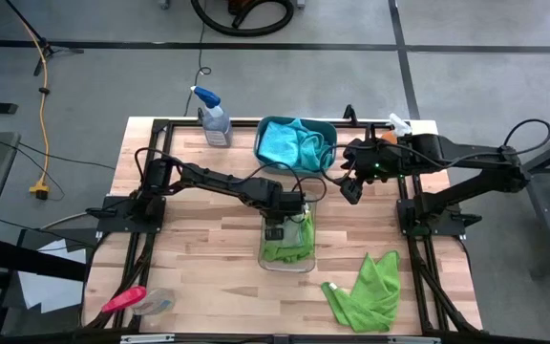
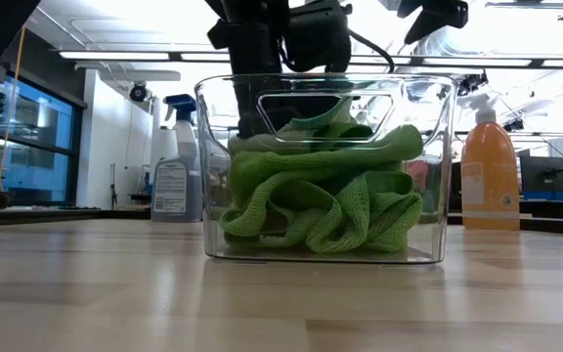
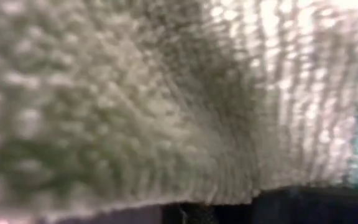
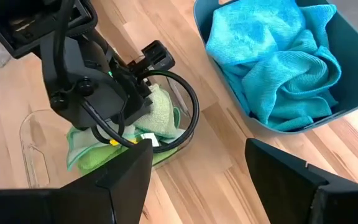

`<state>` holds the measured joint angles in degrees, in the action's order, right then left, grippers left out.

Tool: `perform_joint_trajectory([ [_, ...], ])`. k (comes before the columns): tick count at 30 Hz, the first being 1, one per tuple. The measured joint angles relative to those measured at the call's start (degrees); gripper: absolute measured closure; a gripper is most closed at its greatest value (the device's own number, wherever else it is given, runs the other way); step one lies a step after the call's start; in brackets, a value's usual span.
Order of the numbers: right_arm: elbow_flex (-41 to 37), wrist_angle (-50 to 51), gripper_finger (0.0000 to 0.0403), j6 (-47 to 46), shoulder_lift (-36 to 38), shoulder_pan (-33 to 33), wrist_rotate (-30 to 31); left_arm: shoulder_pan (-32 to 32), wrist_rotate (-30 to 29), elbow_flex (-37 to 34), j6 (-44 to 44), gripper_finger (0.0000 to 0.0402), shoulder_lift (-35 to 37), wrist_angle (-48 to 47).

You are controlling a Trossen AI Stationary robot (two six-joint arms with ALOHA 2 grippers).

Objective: Sort microfiber towel by color & place in baskets
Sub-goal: Put the light green microfiber towel into the transparent bin

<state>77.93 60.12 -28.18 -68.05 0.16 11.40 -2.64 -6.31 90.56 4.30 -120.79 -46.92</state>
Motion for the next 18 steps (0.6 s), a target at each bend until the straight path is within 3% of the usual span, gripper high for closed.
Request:
perform_joint_trajectory([
  [7, 0.0, 0.0, 0.0147, 0.9, 0.2, 0.0, 0.0, -0.1, 3.5, 4.5, 0.1, 0.0291, -0.1, -1.5],
  [18, 0.0, 0.0, 0.0147, 3.1, 0.2, 0.0, 0.0, -0.1, 3.6, 12.8, 0.1, 0.0213, 0.0, -11.9],
])
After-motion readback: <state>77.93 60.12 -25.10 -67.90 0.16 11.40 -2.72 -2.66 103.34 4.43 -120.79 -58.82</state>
